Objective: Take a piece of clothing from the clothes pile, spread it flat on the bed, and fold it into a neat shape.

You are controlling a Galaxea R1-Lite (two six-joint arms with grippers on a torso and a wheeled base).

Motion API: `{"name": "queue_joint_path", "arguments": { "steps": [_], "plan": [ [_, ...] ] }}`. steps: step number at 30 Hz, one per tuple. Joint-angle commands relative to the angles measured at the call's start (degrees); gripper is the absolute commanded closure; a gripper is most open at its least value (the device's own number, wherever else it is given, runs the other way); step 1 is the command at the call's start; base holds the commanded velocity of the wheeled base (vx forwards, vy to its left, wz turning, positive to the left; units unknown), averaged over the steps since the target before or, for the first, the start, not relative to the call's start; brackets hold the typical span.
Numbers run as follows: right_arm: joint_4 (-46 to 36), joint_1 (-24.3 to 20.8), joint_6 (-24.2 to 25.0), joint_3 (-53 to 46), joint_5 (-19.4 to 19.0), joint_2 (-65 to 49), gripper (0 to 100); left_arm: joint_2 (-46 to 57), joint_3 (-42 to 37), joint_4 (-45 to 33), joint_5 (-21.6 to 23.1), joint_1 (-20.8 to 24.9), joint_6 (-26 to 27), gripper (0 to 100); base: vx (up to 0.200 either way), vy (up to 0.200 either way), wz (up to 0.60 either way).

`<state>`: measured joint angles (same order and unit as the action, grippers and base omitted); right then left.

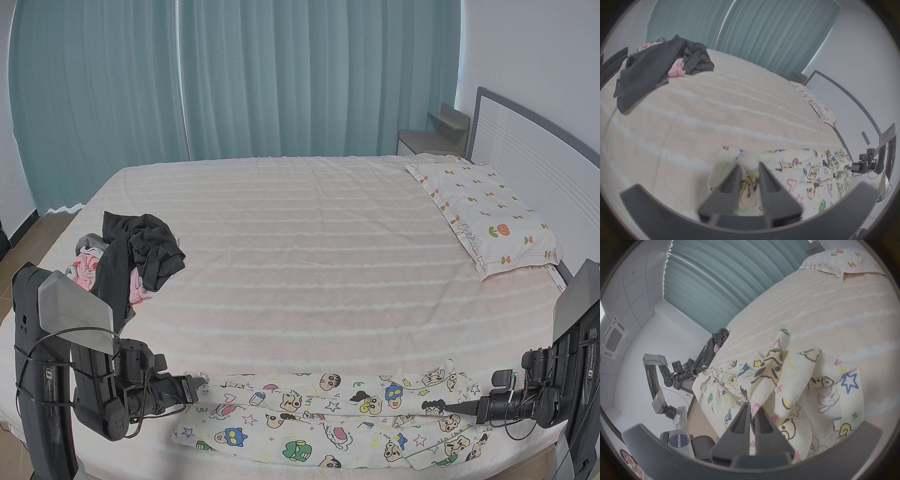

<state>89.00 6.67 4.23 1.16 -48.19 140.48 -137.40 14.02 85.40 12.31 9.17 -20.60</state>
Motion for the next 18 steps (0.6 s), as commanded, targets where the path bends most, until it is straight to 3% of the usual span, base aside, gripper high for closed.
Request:
{"name": "queue_joint_path", "arguments": {
  "steps": [1, 2, 8, 14, 18],
  "plan": [
    [1.0, -0.25, -0.36, -1.07, 3.63, 0.14, 0, -1.73, -0.92, 0.12, -0.01, 0.06, -0.14, 0, 0.0, 0.0, 0.0],
    [1.0, -0.25, -1.15, -1.16, 5.12, -0.12, 0, -1.55, -1.1, 0.21, -0.1, 0.06, -0.14, 0, 0.0, 0.0, 0.0],
    [1.0, 3.35, -2.82, -1.16, 5.56, -1.62, 0, 1.61, -1.8, 0.21, -0.1, -0.91, -1.72, 0, 0.0, 0.0, 0.0],
    [1.0, 7.92, -2.21, -1.16, 5.39, -7.33, 0, 7.41, -2.07, 0.21, 0.34, -1.08, -12.18, 0, 0.0, 0.0, 0.0],
    [1.0, 8.45, -1.42, -1.16, 5.21, -10.41, 0, 11.01, -1.89, 0.21, 0.7, -1.08, -18.86, 0, 0.0, 0.0, 0.0]
  ]
}}
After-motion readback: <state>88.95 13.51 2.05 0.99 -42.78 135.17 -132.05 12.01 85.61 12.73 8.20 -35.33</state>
